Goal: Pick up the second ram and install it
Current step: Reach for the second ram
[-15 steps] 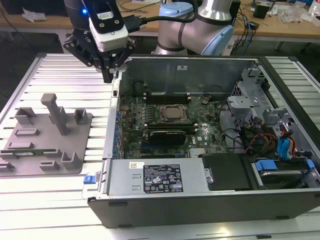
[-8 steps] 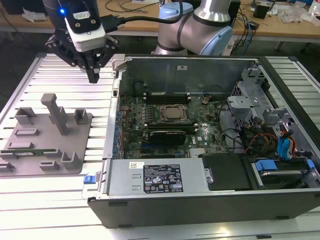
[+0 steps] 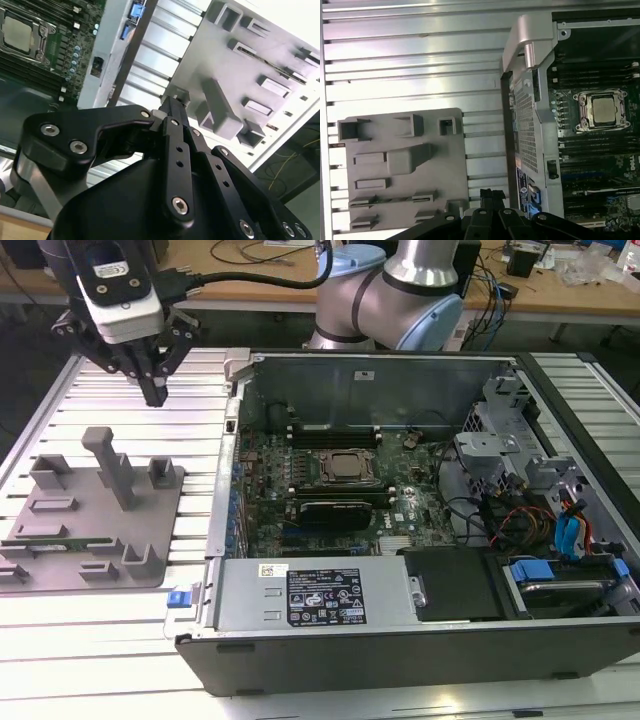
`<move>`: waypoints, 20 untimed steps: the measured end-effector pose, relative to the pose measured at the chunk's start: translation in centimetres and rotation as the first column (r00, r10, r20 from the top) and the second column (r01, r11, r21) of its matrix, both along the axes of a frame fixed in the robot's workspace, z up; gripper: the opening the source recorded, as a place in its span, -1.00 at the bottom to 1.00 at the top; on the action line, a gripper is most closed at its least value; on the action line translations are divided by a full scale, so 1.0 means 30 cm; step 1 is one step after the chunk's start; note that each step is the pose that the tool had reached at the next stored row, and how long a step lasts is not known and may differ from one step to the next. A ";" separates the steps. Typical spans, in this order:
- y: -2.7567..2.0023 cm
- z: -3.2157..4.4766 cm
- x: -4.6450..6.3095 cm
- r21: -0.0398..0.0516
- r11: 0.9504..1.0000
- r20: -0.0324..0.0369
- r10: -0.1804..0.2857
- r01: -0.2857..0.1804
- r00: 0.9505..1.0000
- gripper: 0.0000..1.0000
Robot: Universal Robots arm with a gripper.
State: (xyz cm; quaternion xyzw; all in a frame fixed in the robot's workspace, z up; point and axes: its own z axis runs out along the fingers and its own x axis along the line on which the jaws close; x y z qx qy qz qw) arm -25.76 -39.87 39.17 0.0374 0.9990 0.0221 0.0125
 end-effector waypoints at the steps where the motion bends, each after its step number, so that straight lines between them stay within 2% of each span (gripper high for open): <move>1: 0.000 0.000 -0.008 0.000 1.000 0.000 0.000 0.000 1.000 -0.84; 2: 0.000 0.000 -0.030 0.000 1.000 0.000 0.000 0.000 1.000 -0.84; 8: 0.000 -0.003 -0.096 0.000 1.000 0.001 0.000 0.000 1.000 -0.84; 9: 0.000 -0.008 -0.125 0.000 1.000 0.001 0.000 0.000 1.000 -0.84; 14: 0.000 -0.028 -0.194 0.000 1.000 0.001 0.000 0.000 1.000 -0.84; 16: 0.000 -0.036 -0.211 0.000 1.000 0.001 0.000 0.000 1.000 -0.84; 20: 0.000 -0.060 -0.276 0.000 1.000 0.001 0.000 0.000 1.000 -0.84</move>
